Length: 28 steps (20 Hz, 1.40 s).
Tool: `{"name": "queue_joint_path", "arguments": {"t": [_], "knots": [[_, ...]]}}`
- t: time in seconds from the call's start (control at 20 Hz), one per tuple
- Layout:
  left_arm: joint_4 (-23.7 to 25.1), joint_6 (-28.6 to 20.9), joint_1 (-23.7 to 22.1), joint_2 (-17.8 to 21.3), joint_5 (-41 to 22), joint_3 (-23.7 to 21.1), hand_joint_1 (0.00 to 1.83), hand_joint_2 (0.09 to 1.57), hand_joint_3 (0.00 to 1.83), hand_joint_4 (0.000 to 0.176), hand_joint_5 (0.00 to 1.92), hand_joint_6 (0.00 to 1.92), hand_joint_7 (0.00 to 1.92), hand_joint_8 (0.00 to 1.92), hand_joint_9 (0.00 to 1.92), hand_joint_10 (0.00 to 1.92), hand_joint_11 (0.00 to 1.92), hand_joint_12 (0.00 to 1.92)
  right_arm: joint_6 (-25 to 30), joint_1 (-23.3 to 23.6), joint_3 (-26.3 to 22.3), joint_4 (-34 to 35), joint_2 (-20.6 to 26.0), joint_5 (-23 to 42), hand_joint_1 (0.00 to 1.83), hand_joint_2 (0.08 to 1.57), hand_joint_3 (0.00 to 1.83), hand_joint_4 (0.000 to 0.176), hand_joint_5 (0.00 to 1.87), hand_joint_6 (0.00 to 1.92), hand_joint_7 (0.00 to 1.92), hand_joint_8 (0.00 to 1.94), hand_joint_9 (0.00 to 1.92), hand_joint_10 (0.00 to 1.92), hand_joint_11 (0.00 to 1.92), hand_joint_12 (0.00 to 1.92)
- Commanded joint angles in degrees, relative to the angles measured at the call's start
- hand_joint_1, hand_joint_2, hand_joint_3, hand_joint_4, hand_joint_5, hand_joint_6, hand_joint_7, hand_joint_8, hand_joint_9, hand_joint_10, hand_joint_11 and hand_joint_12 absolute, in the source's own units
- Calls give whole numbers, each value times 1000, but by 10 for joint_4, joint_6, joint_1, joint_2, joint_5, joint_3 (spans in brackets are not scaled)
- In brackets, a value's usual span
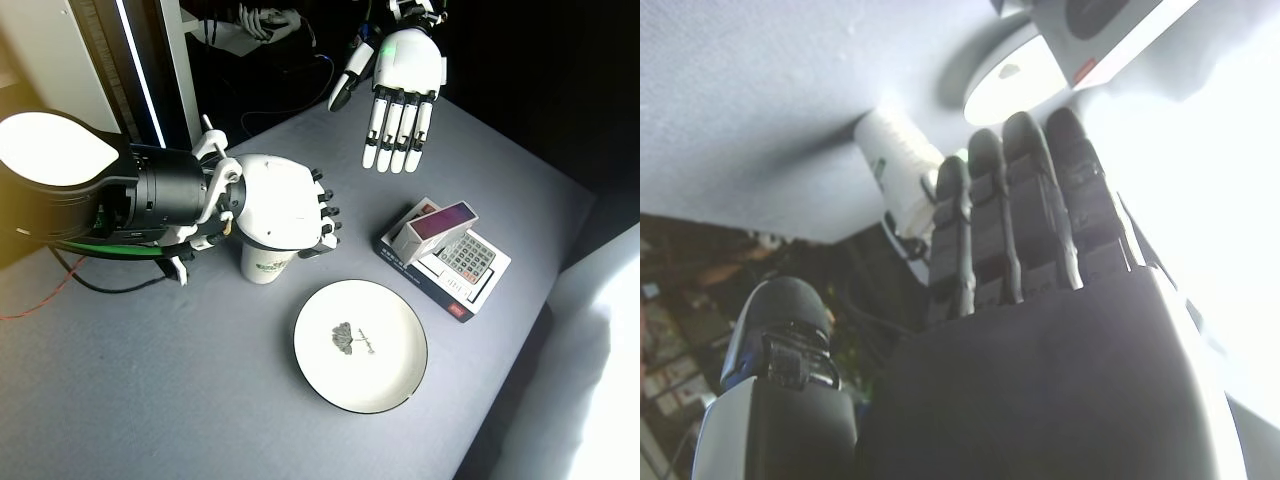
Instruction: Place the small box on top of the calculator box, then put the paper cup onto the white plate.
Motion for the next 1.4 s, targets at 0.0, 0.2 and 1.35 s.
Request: {"name": "queue_joint_path", "arguments": {"t": [0.0, 0.2, 1.35], "knots": [[-15, -1, -8, 3, -49, 3, 0, 1251, 1, 0, 305, 9, 332, 6, 300, 5, 1, 499, 0, 20, 0, 45, 6, 15, 1486, 1143, 0, 0, 800, 1145, 948, 934, 827, 1157, 780, 1639], [-13, -1, -10, 3, -47, 3, 0, 1254, 0, 0, 305, 1, 317, 0, 299, 1, 0, 519, -11, 59, 1, 56, 6, 6, 1484, 1152, 0, 0, 776, 1189, 914, 972, 810, 1184, 782, 1646], [-2, -2, -26, -3, -40, 12, 0, 1281, 2, 0, 292, 0, 325, 1, 292, 1, 0, 477, -148, 45, 289, 194, -165, 30, 1485, 1148, 1, 0, 762, 1174, 937, 955, 827, 1167, 785, 1643]]}}
